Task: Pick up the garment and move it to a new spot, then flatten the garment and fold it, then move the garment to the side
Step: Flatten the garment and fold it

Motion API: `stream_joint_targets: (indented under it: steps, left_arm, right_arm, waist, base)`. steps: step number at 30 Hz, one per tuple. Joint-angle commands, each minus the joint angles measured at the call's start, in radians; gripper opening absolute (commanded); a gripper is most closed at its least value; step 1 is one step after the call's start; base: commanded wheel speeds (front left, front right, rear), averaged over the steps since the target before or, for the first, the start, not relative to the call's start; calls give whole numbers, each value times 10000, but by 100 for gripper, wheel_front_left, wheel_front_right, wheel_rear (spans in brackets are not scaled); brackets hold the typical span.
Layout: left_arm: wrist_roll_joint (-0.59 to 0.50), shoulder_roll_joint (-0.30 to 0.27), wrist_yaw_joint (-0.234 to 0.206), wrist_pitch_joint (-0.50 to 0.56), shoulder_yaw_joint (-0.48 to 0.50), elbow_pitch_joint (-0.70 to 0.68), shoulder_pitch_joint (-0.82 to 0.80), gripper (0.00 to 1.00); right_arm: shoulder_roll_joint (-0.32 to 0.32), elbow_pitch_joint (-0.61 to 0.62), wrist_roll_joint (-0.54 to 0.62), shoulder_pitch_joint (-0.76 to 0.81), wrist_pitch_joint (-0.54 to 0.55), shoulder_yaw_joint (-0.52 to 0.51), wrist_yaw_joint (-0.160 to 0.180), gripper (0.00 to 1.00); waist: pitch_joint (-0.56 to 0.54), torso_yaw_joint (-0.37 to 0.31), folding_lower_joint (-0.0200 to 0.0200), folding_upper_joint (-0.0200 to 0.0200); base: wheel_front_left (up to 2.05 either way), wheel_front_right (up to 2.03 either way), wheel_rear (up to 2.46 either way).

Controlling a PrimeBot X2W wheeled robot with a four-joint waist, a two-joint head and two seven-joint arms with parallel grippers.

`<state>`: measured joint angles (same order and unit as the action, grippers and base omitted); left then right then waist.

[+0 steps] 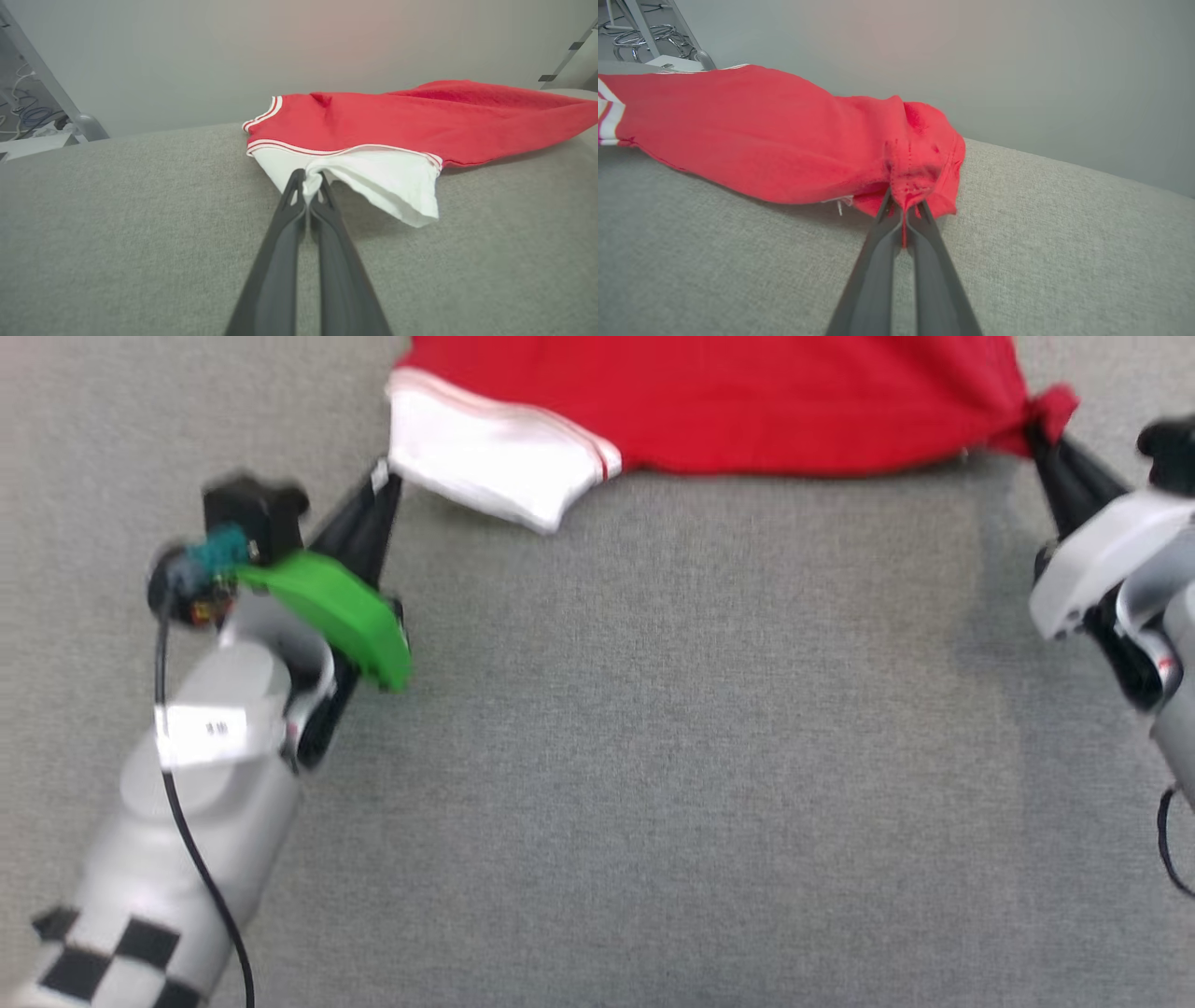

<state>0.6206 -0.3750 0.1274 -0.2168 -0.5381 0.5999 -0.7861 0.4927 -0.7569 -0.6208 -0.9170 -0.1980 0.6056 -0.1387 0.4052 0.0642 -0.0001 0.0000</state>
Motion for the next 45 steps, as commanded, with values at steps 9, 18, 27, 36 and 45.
stream_joint_targets:
  steps: [9,18,27,36,45]
  left_arm:
    - [815,-661,-479,839,-50,-1124,2932,0]
    - [1270,-1567,-938,2148,-337,-3273,5073,0]
    - [1947,-2420,-1060,3466,-658,-5333,6631,0]
    - [2786,-3310,-1043,4691,-996,-6843,7993,0]
    - [3597,-3993,-1120,5533,-1226,-7965,9058,0]
  right_arm:
    - [616,1005,-1346,1845,238,1031,80,0]
    - [919,1267,-2209,3147,279,1292,80,0]
    - [1265,1306,-2773,4599,957,1068,80,0]
    - [1719,2213,-3748,6680,2400,295,80,0]
    - [2248,4008,-4328,9106,3790,-824,80,0]
  waist:
    - [-1937,246,1,0]
    - [-2822,483,1,0]
    - [-3650,575,1,0]
    - [-4328,485,1,0]
    - [-4644,252,1,0]
  base:
    - [0,0,0]
    - [0,0,0]
    - [0,0,0]
    - [0,0,0]
    - [0,0,0]
